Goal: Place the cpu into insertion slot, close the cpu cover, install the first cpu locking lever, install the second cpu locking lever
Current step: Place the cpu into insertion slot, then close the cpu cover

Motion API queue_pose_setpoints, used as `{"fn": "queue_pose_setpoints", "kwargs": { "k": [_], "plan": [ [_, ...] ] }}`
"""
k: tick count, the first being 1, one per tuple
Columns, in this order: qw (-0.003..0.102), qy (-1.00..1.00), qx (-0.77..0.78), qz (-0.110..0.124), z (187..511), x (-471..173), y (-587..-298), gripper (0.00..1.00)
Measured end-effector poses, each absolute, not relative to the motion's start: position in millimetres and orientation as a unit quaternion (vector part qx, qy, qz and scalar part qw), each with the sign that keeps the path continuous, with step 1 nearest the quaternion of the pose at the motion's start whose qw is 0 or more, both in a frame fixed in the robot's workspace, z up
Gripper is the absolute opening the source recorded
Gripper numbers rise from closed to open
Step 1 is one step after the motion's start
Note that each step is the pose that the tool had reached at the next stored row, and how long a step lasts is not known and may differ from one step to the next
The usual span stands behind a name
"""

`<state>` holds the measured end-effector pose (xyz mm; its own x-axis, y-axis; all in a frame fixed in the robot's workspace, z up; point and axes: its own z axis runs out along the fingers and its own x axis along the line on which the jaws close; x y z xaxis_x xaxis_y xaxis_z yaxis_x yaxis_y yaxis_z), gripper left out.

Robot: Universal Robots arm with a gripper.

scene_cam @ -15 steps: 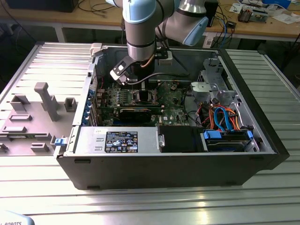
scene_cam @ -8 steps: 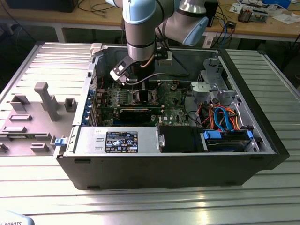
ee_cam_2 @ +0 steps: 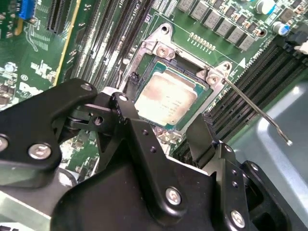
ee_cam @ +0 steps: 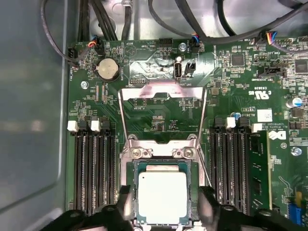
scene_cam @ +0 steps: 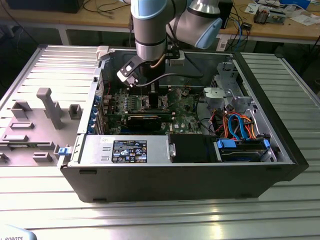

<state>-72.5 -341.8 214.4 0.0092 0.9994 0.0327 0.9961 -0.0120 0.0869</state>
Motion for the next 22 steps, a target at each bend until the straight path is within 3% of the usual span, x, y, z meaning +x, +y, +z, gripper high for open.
{"fn": "queue_pose_setpoints", "kwargs": {
  "k": [2,4,5,22],
  "plan": [
    [0.015,0.703,0.710,0.038,219,-71,-342,0.35],
    [0.005,0.703,0.711,0.028,220,-67,-342,0.23],
    [0.001,0.703,0.711,0.023,220,-64,-342,0.11],
    [-0.003,0.703,0.711,0.020,222,-61,-342,0.11]
  ]
}}
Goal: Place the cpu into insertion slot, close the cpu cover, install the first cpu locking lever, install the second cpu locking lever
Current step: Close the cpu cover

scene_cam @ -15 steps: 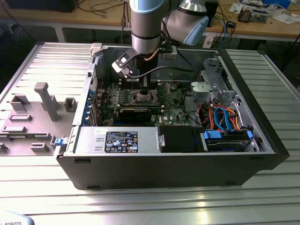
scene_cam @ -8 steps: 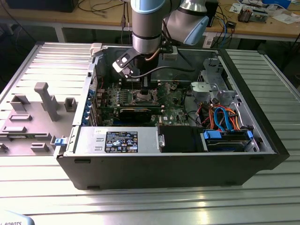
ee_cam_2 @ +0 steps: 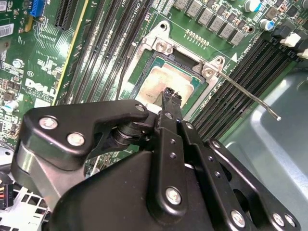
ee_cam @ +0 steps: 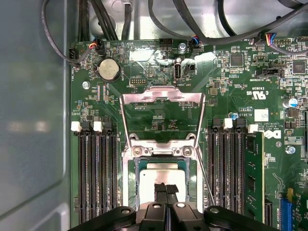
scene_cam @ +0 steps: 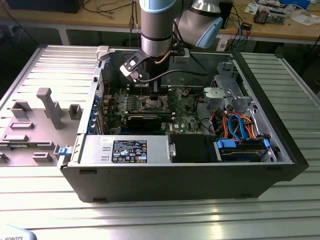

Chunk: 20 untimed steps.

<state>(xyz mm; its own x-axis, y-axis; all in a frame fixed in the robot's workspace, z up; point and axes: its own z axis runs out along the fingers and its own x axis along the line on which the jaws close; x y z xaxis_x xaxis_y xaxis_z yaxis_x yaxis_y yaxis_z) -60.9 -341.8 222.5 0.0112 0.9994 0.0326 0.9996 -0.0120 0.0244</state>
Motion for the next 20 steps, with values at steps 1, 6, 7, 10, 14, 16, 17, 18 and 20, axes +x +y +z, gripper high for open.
{"fn": "queue_pose_setpoints", "kwargs": {
  "k": [1,6,7,10,14,16,17,18,20],
  "plan": [
    [0.003,-0.703,-0.711,-0.020,222.7,-60.9,-341.8,0.11],
    [0.003,-0.703,-0.711,-0.020,224.5,-60.8,-341.8,0.11],
    [0.003,-0.703,-0.711,-0.020,224.7,-60.8,-341.8,0.11],
    [0.003,-0.703,-0.711,-0.020,225.7,-60.9,-341.8,0.11],
    [0.003,-0.703,-0.711,-0.020,227.6,-60.9,-341.8,0.11],
    [0.003,-0.703,-0.711,-0.020,228.4,-60.8,-341.8,0.11],
    [0.003,-0.703,-0.711,-0.020,229.0,-60.8,-341.8,0.11],
    [0.003,-0.703,-0.711,-0.020,229.2,-60.8,-341.8,0.11],
    [0.003,-0.703,-0.711,-0.020,229.9,-60.9,-341.8,0.11]
  ]
}}
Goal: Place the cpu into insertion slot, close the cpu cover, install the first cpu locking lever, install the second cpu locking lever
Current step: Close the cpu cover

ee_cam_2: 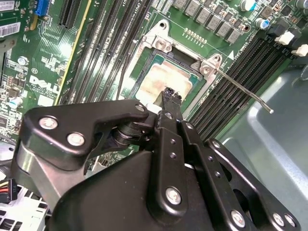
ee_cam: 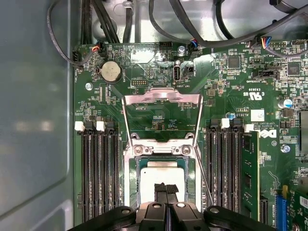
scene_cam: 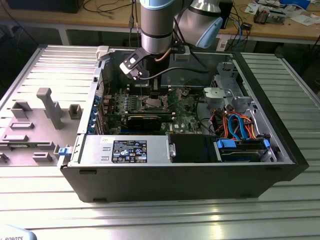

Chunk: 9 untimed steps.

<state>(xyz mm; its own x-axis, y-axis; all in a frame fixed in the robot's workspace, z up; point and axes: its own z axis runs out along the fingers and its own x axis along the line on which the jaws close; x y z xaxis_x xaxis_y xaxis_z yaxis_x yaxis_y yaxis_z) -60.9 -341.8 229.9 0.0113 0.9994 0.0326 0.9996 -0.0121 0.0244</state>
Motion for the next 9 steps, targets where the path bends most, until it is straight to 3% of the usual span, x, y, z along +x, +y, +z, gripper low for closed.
{"fn": "queue_pose_setpoints", "kwargs": {
  "k": [9],
  "plan": [
    [0.003,-0.703,-0.711,-0.020,234.4,-60.8,-341.8,0.11]
  ]
}}
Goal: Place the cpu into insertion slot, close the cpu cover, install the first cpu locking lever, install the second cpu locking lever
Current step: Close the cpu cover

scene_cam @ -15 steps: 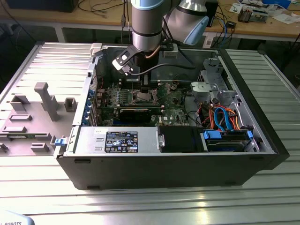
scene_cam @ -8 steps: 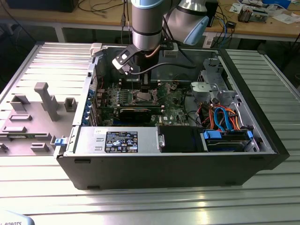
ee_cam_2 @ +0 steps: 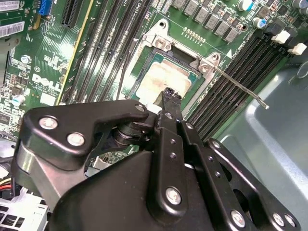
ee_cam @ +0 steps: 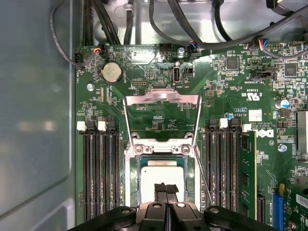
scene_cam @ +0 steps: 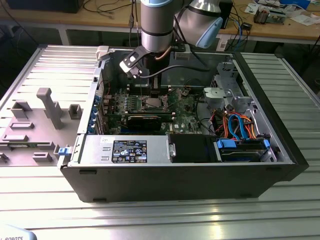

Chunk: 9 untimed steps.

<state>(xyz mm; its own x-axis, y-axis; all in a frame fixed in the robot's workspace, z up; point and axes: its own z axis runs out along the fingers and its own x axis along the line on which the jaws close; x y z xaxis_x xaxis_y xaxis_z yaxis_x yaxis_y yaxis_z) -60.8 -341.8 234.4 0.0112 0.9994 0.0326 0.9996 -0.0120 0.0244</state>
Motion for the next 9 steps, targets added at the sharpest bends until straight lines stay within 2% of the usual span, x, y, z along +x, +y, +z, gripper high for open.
{"fn": "queue_pose_setpoints", "kwargs": {
  "k": [9],
  "plan": [
    [0.003,-0.703,-0.711,-0.020,242.2,-60.8,-341.8,0.11]
  ]
}}
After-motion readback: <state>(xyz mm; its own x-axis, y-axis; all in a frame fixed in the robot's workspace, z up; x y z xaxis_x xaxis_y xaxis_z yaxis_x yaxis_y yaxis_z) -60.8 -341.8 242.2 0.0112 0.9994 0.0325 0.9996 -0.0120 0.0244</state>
